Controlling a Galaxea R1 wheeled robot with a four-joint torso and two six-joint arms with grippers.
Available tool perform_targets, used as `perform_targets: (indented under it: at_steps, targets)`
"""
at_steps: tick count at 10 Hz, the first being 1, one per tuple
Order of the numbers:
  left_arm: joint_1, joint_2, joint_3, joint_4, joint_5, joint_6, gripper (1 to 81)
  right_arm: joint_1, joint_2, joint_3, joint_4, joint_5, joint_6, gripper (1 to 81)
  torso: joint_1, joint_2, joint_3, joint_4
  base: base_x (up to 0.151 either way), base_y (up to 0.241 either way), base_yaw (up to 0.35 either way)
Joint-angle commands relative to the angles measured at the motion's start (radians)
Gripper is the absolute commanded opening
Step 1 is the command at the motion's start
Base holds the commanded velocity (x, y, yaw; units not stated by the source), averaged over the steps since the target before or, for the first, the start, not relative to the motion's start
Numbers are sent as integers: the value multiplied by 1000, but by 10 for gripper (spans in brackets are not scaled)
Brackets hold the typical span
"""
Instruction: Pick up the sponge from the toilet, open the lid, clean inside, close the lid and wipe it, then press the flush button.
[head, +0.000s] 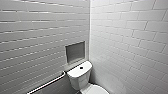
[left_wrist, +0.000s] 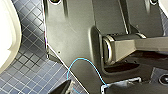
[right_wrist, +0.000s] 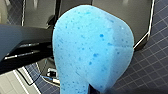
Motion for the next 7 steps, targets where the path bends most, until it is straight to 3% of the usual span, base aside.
perform_targets:
  at_steps: [1, 4, 7]
  targets:
    - [-30, -51, 108, 0, 37, 2, 811, 19, -75, 119, 24, -23, -4, 10, 0, 0, 0, 0, 0, 0, 0]
    - [-28, -144, 264, 2, 6, 1, 811, 18, -233, 423, 17, 32, -7, 10, 0, 0, 0, 0, 0, 0, 0]
    - [-28, -154, 281, 0, 6, 1, 811, 25, -279, 503, 26, 34, -1, 10, 0, 0, 0, 0, 0, 0, 0]
